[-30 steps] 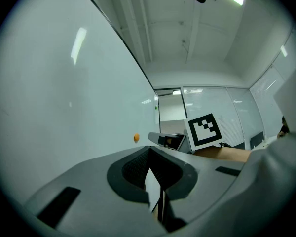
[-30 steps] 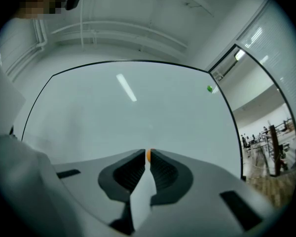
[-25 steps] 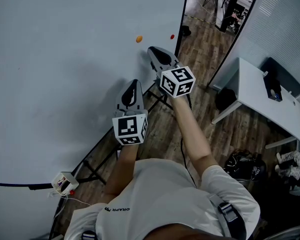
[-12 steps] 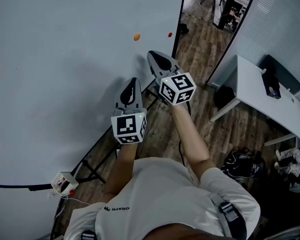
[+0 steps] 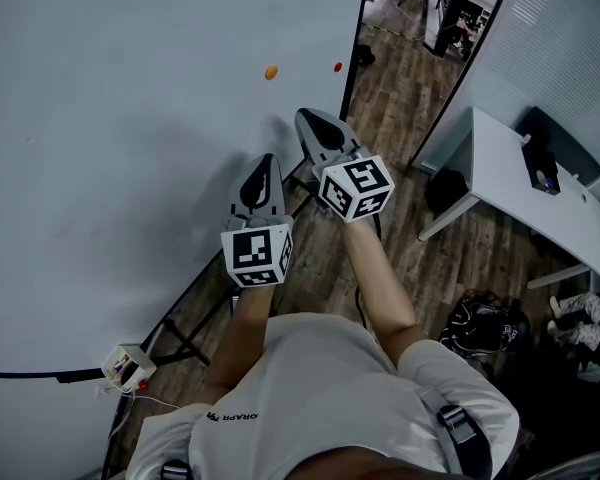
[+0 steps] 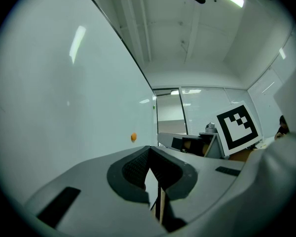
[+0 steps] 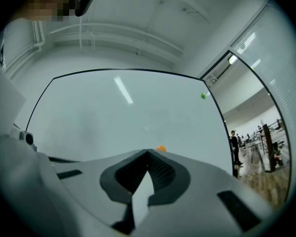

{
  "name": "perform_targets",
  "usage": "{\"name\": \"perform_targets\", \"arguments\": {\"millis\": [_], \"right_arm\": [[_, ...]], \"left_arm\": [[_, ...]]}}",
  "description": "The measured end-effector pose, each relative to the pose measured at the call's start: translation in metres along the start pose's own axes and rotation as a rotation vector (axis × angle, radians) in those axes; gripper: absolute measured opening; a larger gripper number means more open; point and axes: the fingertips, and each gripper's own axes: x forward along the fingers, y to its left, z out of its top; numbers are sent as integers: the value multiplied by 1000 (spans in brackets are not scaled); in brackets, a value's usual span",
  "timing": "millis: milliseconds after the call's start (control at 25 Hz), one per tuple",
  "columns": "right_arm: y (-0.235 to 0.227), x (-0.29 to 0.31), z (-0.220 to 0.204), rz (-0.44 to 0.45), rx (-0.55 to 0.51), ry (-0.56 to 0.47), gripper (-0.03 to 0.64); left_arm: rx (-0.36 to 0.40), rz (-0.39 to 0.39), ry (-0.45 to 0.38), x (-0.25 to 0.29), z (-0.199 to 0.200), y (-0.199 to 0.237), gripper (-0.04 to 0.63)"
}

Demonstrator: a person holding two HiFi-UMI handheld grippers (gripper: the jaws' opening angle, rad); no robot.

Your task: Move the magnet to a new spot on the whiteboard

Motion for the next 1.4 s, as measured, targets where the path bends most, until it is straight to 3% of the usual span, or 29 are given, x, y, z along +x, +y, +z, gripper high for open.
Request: {"name": "perform_targets", "arguments": {"millis": [640, 1400], "right_arm": [[16, -27, 3, -32, 7, -3, 14], [44, -62, -39, -76, 30, 99, 14]], "left_arm": [[8, -6, -8, -4, 6, 3, 3], [29, -34, 27, -22, -9, 3, 2]]}}
